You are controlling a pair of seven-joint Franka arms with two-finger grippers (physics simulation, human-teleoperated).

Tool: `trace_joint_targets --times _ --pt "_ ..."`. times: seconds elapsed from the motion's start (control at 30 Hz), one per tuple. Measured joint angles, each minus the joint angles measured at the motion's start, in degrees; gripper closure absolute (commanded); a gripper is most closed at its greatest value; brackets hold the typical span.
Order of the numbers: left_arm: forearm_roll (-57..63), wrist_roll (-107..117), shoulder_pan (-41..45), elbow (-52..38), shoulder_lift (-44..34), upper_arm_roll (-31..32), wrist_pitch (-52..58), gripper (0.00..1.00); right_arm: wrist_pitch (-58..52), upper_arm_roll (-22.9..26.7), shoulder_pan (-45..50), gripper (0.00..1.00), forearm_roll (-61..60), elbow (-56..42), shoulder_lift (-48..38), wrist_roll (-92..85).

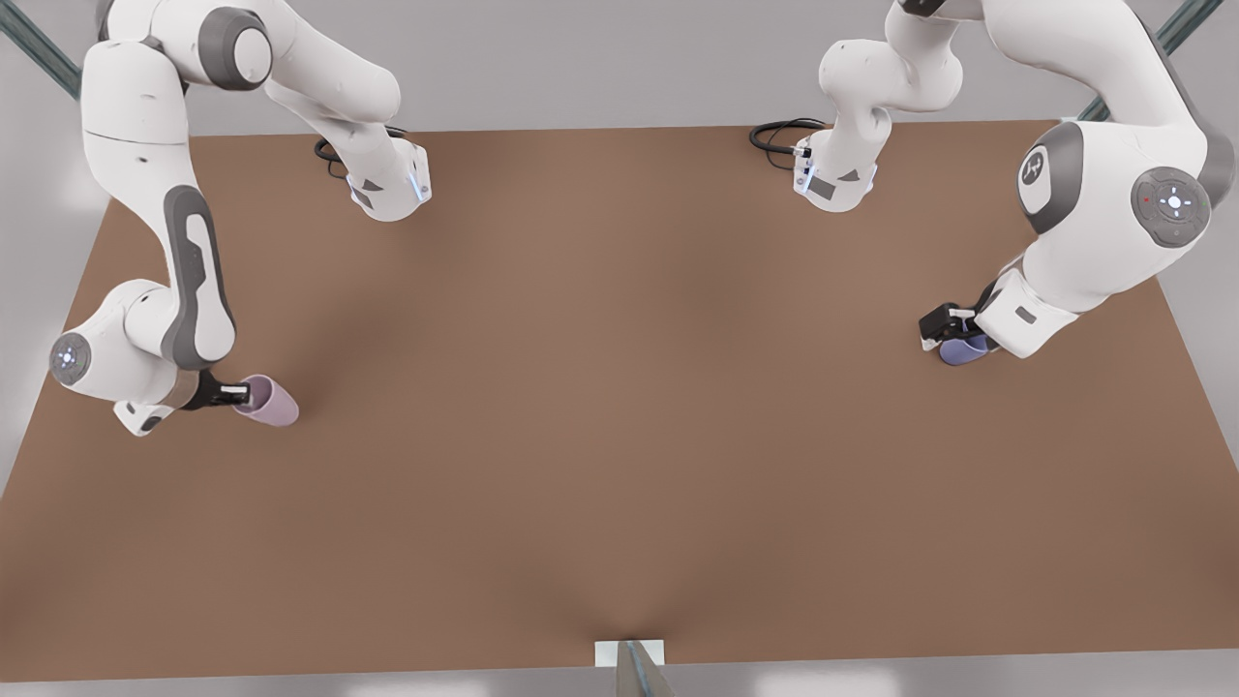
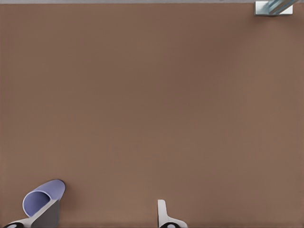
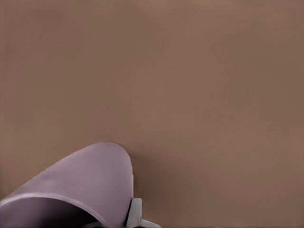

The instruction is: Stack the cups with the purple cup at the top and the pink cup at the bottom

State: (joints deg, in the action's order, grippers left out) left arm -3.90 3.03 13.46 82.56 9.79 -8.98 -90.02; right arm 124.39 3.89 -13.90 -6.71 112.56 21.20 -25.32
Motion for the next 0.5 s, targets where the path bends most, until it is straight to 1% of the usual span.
trace_joint_targets --times 0.23,0.5 --pt "0.0 0.0 0.0 0.0 -0.1 -0.1 0.3 0.00 -0.5 -0.4 8.8 0.79 0.1 -0.7 -1.6 1.0" --pt "0.0 -0.1 0.0 0.0 -0.2 -0.5 0.4 0.00 -1.6 -0.1 22.5 0.79 0.2 -3.2 -1.7 6.4"
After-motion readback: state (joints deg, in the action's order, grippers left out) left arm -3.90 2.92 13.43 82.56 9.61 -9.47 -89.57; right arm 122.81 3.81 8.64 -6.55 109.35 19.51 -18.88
